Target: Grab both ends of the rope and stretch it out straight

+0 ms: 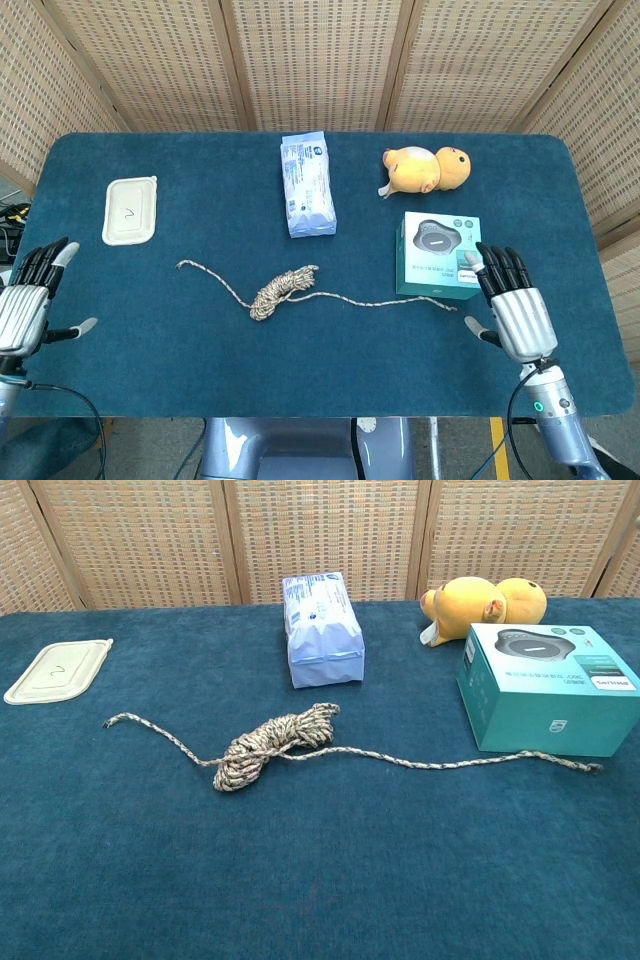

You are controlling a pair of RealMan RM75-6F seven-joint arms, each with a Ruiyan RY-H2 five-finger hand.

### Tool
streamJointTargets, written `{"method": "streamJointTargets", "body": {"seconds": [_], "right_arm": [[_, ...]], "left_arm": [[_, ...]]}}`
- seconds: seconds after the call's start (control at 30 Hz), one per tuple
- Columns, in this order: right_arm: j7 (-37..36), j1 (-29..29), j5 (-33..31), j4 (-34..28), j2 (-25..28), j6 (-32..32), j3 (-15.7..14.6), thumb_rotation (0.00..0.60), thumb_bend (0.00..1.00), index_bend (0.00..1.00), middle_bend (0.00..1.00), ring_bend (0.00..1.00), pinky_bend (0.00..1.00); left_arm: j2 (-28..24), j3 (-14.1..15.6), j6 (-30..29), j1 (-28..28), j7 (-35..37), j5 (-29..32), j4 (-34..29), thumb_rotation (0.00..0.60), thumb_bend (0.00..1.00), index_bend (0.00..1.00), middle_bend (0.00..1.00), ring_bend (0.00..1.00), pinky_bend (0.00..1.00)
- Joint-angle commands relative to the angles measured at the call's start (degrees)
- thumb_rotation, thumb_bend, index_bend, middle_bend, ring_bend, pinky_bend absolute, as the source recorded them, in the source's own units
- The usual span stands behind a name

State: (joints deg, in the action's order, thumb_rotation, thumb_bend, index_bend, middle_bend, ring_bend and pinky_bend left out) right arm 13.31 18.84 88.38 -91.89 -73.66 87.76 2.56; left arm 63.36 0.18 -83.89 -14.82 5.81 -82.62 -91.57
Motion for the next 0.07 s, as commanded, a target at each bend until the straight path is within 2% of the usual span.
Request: {"method": "streamJointTargets", "body": {"seconds": [0.03,0.07], "right_arm": [[2.47,-1.73,1.77,0.72,-0.31,1.56,-1.10,0.600,0.00,0.00,0.00,0.00,0.00],[2.96,-2.15,1.87,0.31,-0.08,1.68,-1.34,0.600,0.00,0.00,0.00,0.00,0.00]], "left_arm": [[-0.44,1.91,-1.98,2.52,-3.35,-1.41,-0.32,0.600,0.00,0.00,0.00,0.00,0.00],[-0.36,2.10,-2.39,2.96,-3.77,-1.76,-0.22,0.600,0.00,0.00,0.00,0.00,0.00]]}}
